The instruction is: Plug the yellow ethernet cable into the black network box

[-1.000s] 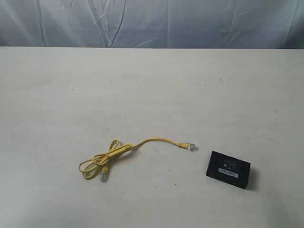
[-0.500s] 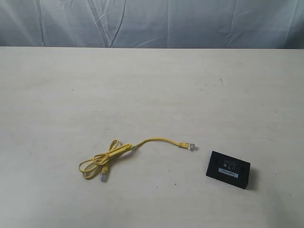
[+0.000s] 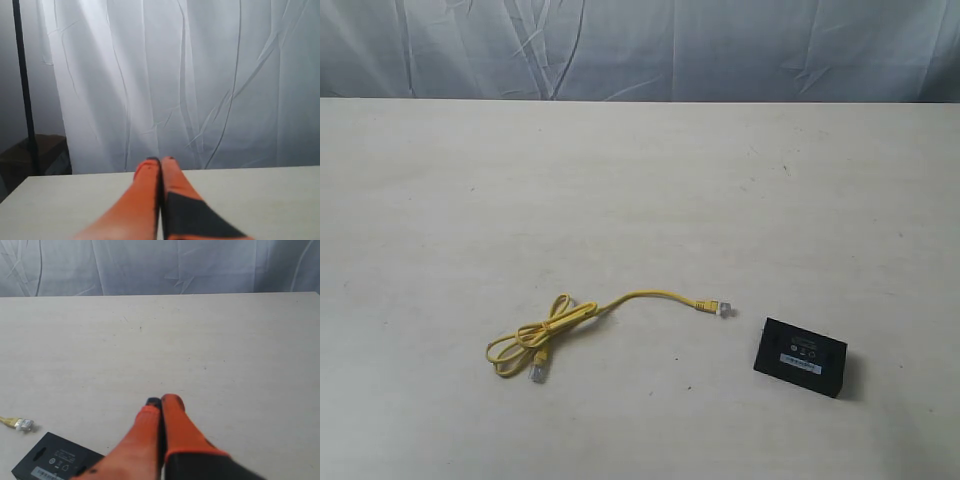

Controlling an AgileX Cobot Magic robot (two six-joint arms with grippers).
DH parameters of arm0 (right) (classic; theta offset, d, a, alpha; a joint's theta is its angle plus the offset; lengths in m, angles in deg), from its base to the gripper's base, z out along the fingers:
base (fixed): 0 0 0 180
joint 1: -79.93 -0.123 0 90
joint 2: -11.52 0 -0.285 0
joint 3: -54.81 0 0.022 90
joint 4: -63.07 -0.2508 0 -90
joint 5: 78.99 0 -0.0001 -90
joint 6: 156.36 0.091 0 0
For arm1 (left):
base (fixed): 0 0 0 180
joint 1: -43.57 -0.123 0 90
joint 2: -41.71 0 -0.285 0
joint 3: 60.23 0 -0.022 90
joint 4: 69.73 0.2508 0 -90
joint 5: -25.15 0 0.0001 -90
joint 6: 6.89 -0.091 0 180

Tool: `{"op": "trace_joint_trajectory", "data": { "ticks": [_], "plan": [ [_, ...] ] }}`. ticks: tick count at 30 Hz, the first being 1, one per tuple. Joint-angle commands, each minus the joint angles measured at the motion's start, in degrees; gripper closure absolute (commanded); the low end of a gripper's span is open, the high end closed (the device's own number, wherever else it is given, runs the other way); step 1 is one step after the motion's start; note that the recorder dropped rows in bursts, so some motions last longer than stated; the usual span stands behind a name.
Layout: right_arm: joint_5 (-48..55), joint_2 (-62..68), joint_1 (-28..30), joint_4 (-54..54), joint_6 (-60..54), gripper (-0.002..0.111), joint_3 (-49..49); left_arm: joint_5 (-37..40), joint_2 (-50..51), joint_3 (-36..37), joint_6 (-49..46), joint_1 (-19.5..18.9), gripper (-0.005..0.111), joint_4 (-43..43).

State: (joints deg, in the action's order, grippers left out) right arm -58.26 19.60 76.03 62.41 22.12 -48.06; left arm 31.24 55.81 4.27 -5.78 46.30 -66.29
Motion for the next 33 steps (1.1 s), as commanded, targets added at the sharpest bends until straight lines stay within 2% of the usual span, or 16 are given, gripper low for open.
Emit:
{"op": "trace_joint_trajectory", "data": {
  "ticks": [1,3,7,14,17,22,27,31,33],
  "plan": [
    [-0.58,-0.3,-0.13,-0.02,0.0,0.109,0.09,11.49,12.63,-12.11,0.02,-0.34,0.107,4.15],
    [-0.58,-0.3,-0.13,-0.02,0.0,0.109,0.09,15.92,18.82,-17.39,-3.07,-0.34,0.107,4.16],
    [-0.58,-0.3,-0.13,-0.02,0.0,0.109,0.09,24.58,32.07,-25.57,-18.19,-0.34,0.107,2.63],
    [-0.58,-0.3,-0.13,-0.02,0.0,0.109,0.09,30.26,54.71,-34.79,-25.67,1.95,0.107,-7.66],
    [-0.58,-0.3,-0.13,-0.02,0.0,0.109,0.09,32.82,64.31,-38.08,-28.23,4.74,0.107,-9.36],
    [-0.58,-0.3,-0.13,-0.02,0.0,0.109,0.09,36.98,78.05,-44.06,-29.4,11.92,0.107,-9.74],
    [-0.58,-0.3,-0.13,-0.02,0.0,0.109,0.09,38.79,88.85,-52.27,-40.67,18.41,0.107,-17.19],
    [-0.58,-0.3,-0.13,-0.02,0.0,0.109,0.09,42.94,97.24,-60.21,-54.55,22.09,0.107,-27.67],
    [-0.58,-0.3,-0.13,-0.02,0.0,0.109,0.09,44.85,100.81,-63.4,-57.3,23.67,0.107,-28.65]
  ]
}}
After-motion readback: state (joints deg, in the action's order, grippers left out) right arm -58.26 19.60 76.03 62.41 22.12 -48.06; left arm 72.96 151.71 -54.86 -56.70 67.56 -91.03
